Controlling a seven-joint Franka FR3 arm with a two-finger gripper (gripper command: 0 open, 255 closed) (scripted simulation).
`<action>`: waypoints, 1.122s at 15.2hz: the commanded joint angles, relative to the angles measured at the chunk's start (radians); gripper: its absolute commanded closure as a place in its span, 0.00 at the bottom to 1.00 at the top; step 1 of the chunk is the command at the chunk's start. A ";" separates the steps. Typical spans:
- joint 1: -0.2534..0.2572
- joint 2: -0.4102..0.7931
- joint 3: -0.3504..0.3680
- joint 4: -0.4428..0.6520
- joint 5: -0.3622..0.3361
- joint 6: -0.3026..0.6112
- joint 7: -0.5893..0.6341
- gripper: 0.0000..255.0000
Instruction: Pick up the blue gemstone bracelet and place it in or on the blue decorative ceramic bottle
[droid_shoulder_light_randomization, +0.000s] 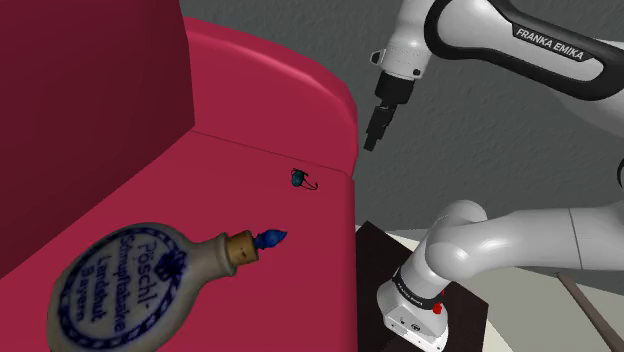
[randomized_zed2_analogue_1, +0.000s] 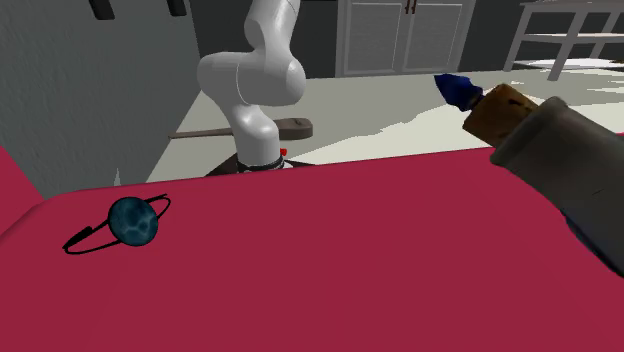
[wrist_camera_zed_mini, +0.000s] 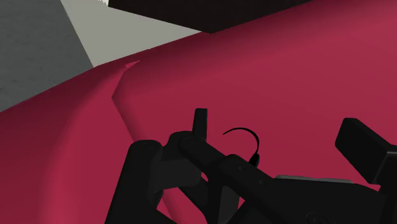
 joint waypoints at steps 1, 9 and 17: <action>0.000 0.000 0.000 0.000 0.000 0.000 0.000 0.00; 0.039 0.132 -0.039 -0.146 0.121 0.310 -0.070 0.00; 0.092 0.302 -0.057 -0.209 0.245 0.560 -0.159 0.00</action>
